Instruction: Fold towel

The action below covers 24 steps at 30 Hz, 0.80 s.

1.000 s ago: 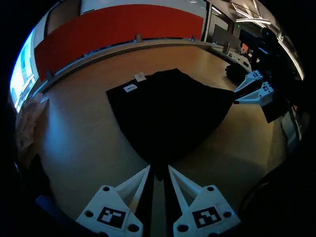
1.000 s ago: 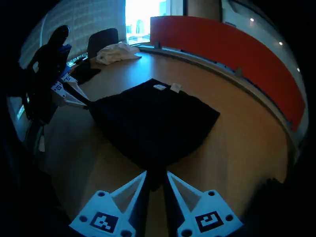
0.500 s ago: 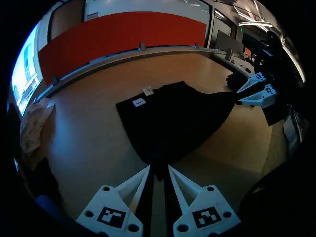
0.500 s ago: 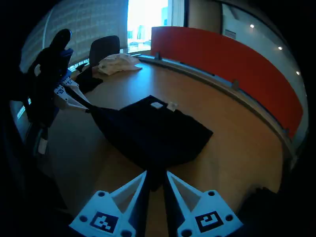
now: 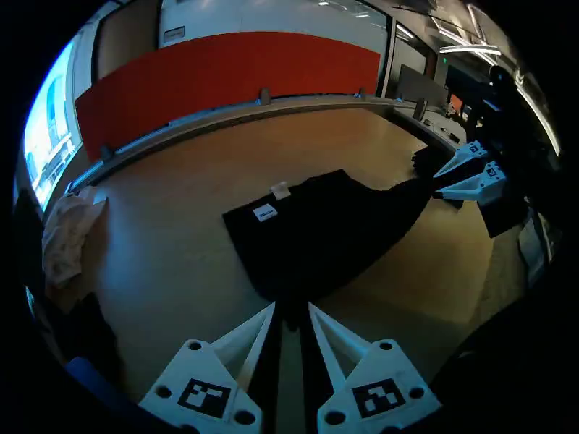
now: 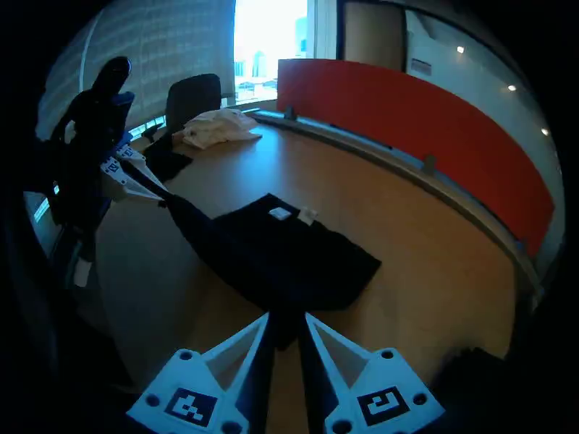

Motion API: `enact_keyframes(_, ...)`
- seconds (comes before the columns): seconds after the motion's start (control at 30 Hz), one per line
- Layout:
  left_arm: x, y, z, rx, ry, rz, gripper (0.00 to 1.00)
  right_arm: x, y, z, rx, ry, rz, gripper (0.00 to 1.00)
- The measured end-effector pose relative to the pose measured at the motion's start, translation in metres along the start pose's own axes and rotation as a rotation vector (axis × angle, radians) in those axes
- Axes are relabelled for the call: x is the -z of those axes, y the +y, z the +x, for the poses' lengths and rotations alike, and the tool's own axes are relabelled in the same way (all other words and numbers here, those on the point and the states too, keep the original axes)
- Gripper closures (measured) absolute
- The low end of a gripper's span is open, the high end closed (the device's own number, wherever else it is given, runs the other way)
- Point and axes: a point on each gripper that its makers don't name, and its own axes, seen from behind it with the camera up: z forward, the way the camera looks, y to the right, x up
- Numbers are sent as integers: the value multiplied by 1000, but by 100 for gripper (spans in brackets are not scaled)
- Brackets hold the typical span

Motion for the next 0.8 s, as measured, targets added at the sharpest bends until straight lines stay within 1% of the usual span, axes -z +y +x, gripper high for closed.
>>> enact_keyframes(0.37, 13, 2, 8, 0, 8, -4, 84, 13, -6, 8, 12, 5, 11, 80)
enact_keyframes(0.6, 23, 5, 11, 0, 10, -9, 85, 21, -9, 10, 3, 8, 15, 80)
enact_keyframes(0.8, 23, 6, 9, 4, 5, -10, 84, 23, -11, 8, 0, 5, 19, 80)
